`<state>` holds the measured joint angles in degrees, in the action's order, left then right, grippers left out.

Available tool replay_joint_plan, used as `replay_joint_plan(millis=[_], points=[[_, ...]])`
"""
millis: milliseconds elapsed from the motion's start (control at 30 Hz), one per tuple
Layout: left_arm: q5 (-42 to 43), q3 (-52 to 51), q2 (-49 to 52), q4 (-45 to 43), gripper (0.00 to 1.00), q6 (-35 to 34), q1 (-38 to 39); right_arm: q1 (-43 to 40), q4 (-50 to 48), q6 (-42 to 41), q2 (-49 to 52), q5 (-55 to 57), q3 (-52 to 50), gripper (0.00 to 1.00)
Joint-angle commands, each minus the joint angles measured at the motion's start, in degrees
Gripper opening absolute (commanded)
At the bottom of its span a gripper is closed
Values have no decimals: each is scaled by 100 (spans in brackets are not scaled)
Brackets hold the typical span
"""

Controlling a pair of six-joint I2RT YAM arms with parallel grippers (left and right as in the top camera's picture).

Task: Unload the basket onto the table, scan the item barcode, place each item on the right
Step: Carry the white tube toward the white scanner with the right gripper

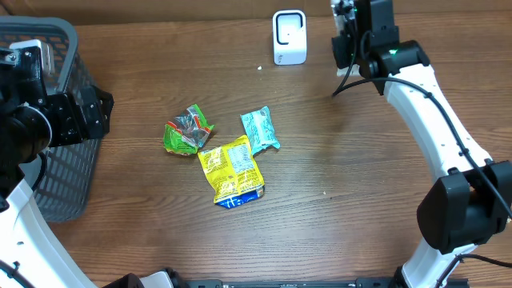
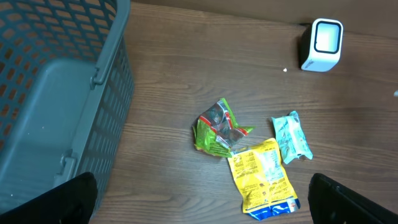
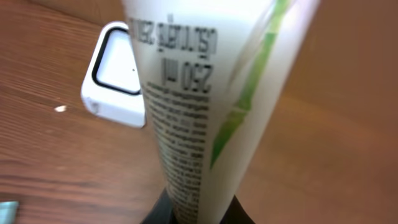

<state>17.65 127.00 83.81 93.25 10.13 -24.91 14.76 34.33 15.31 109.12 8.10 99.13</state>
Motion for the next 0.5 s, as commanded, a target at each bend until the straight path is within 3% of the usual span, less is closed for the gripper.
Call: replay_joint_plan(millis=[0,33,233,467], points=[[81,-15,17,-9,100,103,-46,177,-328,1799,-269,415,208,4],[81,-15,17,-9,100,101,-46,214,-507,2153,-269,435,208,4],[81,-15,17,-9,100,103,-46,402,-1884,2533,-199,1279,210,3],[81,-15,17,-9,100,101,-46,693,-2660,3746,179,1823,216,3]])
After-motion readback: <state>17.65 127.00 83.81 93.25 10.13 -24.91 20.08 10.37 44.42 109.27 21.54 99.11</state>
